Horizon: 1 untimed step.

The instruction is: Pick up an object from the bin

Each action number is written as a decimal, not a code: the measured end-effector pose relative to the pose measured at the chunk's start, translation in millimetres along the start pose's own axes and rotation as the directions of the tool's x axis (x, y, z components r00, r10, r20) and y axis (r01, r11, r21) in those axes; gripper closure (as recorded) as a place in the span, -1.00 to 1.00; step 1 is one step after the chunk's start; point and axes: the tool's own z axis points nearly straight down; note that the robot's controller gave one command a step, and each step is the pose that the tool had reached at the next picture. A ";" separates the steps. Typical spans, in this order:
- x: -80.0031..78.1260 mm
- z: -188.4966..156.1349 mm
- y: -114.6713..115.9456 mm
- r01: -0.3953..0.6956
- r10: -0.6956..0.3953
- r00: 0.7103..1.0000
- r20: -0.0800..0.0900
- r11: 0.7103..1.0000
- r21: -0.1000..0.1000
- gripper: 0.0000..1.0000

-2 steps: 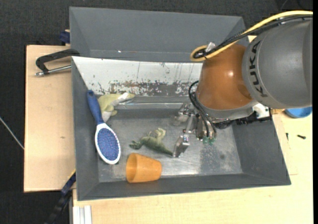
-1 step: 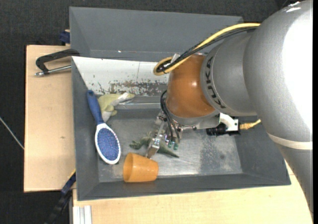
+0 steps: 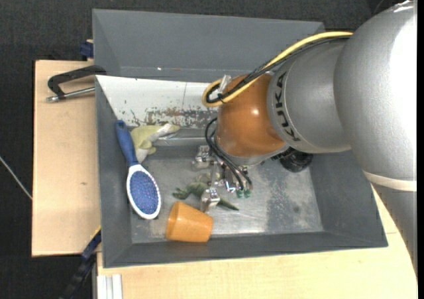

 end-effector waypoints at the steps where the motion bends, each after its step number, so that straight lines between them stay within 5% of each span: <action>1: -1.8 -1.5 1.5 -0.002 0.002 1.000 0.008 1.000 -0.003 1.00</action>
Offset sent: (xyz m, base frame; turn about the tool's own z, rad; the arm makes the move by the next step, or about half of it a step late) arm 0.0000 0.0000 0.0000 0.0000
